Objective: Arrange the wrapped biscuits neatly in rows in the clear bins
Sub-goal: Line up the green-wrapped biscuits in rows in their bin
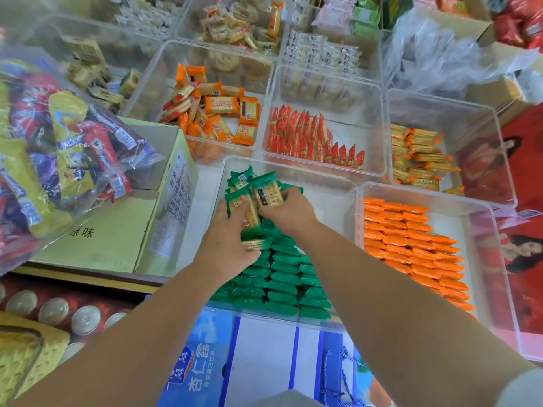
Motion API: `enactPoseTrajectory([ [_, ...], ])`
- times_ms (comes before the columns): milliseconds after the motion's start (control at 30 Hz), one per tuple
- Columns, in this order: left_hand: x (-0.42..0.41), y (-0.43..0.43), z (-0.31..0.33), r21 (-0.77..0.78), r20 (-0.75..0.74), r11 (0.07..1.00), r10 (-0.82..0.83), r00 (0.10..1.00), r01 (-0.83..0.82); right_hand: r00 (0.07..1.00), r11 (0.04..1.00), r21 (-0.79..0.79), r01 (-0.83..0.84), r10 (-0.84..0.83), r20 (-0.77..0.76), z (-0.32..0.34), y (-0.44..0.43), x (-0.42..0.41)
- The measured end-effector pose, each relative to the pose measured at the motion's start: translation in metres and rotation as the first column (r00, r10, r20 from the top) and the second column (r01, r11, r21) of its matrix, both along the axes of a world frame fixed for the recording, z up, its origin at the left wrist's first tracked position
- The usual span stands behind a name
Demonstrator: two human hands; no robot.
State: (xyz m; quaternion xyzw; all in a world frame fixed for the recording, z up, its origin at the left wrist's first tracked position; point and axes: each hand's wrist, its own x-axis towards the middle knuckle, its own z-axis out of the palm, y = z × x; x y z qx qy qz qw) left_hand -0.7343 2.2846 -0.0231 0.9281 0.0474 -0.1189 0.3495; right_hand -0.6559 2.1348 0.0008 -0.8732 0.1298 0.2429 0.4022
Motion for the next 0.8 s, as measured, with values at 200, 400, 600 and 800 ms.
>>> enactPoseTrajectory([
  [200,0.000,-0.001,0.000,-0.085,0.043,0.996,-0.003,0.999,0.006,0.989,0.968,0.204,0.147,-0.147,-0.016,-0.003,-0.009,-0.012],
  [400,-0.010,0.001,0.005,-0.249,0.077,0.967,-0.034,0.996,0.053,0.962,0.857,0.438,0.272,-0.232,-0.144,-0.002,-0.023,-0.033],
  [600,-0.035,-0.005,0.024,-0.597,-0.083,0.799,0.025,0.996,-0.070,0.945,0.729,0.606,0.318,-0.190,-0.266,0.014,-0.041,-0.067],
  [800,-0.054,-0.014,0.029,-0.767,-0.250,0.614,-0.015,0.968,-0.188,0.925,0.553,0.747,0.369,-0.143,-0.351,0.030,-0.053,-0.101],
])
